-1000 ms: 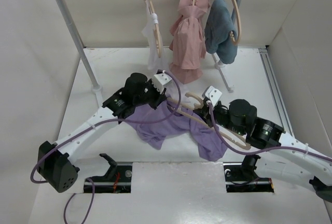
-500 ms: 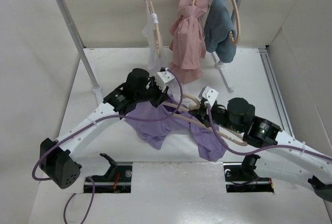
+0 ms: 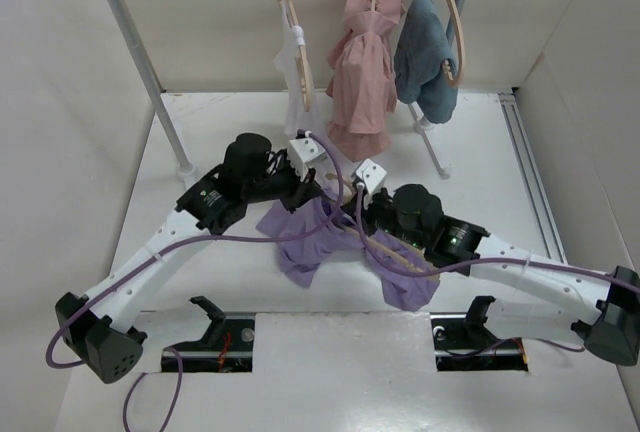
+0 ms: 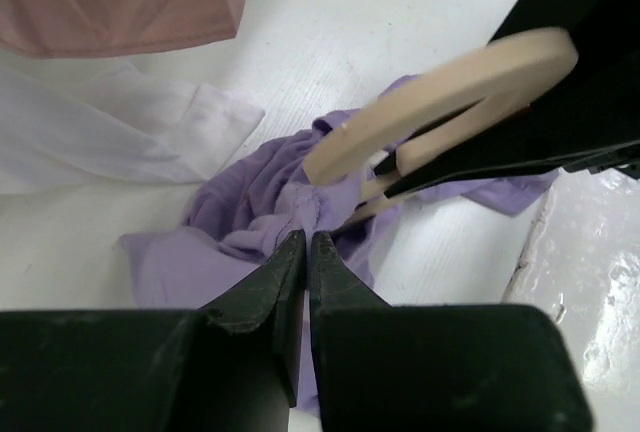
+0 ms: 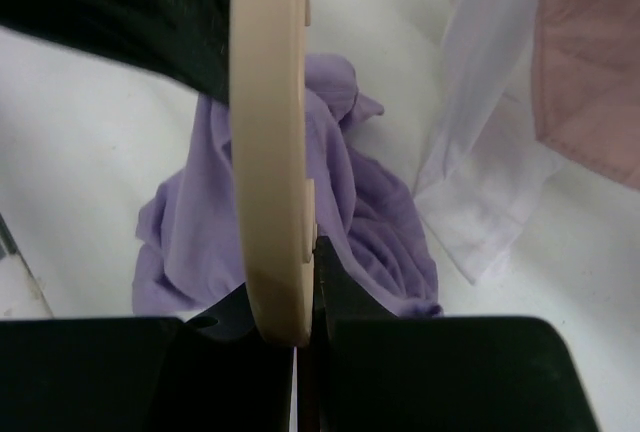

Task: Place the t-shirt on the hanger
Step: Place tshirt on hanger

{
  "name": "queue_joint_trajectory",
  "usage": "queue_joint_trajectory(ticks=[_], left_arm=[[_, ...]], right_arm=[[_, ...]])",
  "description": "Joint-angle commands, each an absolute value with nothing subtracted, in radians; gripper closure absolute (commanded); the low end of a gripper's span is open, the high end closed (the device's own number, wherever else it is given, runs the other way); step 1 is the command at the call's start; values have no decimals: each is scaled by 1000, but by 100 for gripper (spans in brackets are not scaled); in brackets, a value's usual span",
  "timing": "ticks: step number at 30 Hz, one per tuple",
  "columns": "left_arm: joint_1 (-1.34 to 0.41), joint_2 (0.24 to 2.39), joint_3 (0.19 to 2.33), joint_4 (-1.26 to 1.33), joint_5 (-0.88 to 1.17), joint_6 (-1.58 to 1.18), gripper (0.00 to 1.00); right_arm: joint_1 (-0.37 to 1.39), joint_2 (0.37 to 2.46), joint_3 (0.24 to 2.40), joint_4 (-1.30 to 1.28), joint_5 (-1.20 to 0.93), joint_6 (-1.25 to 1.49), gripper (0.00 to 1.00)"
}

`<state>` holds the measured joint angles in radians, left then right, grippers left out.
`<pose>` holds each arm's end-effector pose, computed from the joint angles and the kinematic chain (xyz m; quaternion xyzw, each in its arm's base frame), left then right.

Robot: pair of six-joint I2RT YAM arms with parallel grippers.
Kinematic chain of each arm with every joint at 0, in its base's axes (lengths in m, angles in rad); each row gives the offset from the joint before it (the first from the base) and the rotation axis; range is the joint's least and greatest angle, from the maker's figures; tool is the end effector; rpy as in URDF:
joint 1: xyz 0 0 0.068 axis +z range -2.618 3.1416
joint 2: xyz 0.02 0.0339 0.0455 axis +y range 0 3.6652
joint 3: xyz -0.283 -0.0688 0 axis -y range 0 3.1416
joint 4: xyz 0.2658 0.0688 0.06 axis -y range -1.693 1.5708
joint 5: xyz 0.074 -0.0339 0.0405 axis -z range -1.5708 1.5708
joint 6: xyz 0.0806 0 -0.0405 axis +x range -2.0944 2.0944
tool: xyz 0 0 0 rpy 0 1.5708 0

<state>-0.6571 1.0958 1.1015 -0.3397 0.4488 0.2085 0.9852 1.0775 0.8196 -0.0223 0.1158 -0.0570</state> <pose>0.2118 -0.2076 0.3786 0.4503 0.6670 -0.3025 0.5107 0.1771 0.2502 0.3104 -0.3669 0.7090 0.2274 0.5576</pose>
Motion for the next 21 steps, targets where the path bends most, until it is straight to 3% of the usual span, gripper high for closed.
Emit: queue_joint_trajectory(ticks=[1,4,7,12,15,21], left_arm=[[-661,1063,1115,-350,485,209,100],[-661,1063,1083,-316,515,209,100],[-661,1072,1054,-305,538,209,90],[-651,1008,927,-244,571,320,54],[-617,931,864,-222,571,368,42],[-581,787,831,-261,529,579,40]], right_arm=[[986,1064,813,192,169,-60,100],[986,1109,845,215,114,-107,100],[986,1150,845,241,77,-129,100],[986,1161,724,418,54,-170,100],[986,1184,680,506,34,-170,100],[986,1230,629,641,-12,-204,100]])
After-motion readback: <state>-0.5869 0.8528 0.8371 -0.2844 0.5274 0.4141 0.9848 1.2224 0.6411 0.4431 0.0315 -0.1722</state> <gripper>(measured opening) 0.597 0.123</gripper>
